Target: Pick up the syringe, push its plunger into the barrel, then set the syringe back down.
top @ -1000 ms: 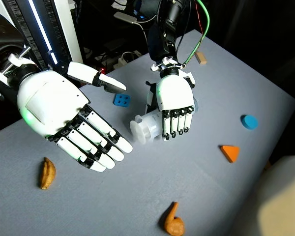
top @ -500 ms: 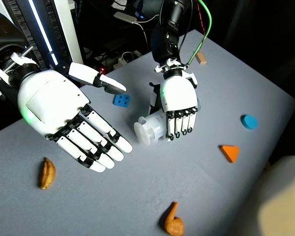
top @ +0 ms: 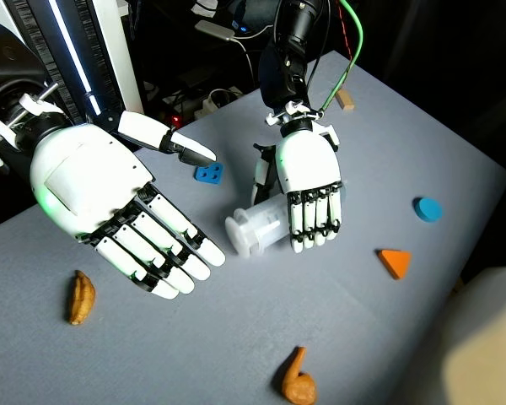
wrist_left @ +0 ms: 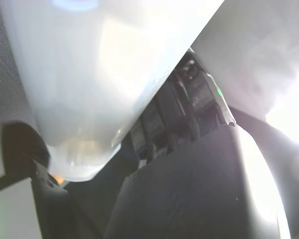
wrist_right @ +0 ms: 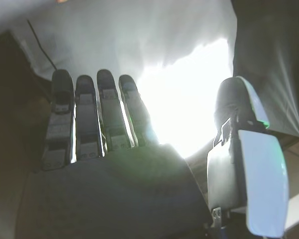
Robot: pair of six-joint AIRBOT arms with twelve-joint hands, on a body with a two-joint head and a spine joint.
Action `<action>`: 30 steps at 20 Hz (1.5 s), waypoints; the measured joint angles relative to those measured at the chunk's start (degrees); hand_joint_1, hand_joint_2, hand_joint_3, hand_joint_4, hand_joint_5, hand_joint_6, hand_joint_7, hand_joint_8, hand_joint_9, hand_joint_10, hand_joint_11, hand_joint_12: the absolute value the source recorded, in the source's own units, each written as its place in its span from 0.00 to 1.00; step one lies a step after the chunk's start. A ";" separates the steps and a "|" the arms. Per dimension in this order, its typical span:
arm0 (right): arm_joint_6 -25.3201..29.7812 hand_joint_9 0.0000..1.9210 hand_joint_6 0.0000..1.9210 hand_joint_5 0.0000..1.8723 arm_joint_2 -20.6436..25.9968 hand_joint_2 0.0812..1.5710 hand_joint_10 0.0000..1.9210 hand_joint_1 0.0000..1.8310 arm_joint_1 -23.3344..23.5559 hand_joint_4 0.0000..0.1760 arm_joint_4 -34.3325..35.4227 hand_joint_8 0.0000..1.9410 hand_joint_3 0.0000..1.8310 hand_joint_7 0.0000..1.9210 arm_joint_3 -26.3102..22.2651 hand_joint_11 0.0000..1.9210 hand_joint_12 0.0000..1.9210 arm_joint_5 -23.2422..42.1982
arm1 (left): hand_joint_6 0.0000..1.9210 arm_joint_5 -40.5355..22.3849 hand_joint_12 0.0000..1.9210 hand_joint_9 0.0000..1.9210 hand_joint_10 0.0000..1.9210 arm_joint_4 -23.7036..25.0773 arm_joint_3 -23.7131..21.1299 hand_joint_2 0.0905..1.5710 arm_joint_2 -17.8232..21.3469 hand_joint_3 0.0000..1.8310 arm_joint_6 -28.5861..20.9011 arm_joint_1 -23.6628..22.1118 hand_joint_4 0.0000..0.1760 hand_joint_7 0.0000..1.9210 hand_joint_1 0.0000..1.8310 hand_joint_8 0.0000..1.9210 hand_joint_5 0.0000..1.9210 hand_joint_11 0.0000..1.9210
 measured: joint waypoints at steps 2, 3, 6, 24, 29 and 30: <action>0.00 0.05 0.00 0.03 -0.07 0.68 0.00 0.00 0.00 0.00 0.02 0.00 0.00 0.06 0.00 0.00 0.28 0.00 | 0.00 0.46 0.41 0.16 0.00 0.02 -0.15 0.57 0.09 0.00 -0.11 -0.31 0.00 0.16 0.24 0.00 0.17 0.02; 0.00 0.05 0.00 0.03 -0.07 0.68 0.00 0.00 0.00 0.00 0.00 0.00 0.00 0.06 0.00 0.00 0.28 0.00 | 0.00 0.81 0.41 0.15 0.00 0.02 -0.63 0.57 0.57 0.00 -0.11 -0.57 0.01 0.15 0.23 0.00 0.15 0.01; 0.00 0.06 0.00 0.04 -0.13 0.68 0.00 0.00 -0.07 0.00 -0.04 0.00 0.00 0.07 0.09 0.00 0.30 -0.02 | 0.00 1.25 0.41 0.12 0.00 0.33 -1.55 0.57 1.97 0.00 -0.15 -1.14 0.06 0.11 0.21 0.00 0.12 0.00; 3.56 0.12 0.01 0.11 0.02 0.67 0.01 0.02 -0.17 0.00 0.02 0.01 0.00 0.15 0.11 0.00 0.45 -0.59 | 0.00 -23.34 0.43 0.19 0.01 -21.68 -16.48 0.56 14.58 0.00 11.63 -5.97 0.26 0.12 0.21 0.00 0.12 0.07; 5.97 0.44 0.39 0.38 0.31 0.73 0.65 0.15 0.44 0.00 -0.22 0.39 0.00 0.44 0.11 0.42 0.87 -0.26 | 0.01 -30.82 0.63 0.43 0.30 -23.80 -20.70 0.70 15.91 0.01 9.33 -4.31 0.00 0.45 0.30 0.08 0.37 0.34; 6.47 0.48 0.64 0.39 0.46 0.74 0.88 0.18 0.57 0.00 -0.55 0.63 0.00 0.45 0.11 0.53 0.97 -0.07 | 0.01 -32.00 0.67 0.41 0.46 -23.87 -21.16 0.71 15.91 0.00 8.22 -3.85 0.00 0.45 0.32 0.20 0.42 0.37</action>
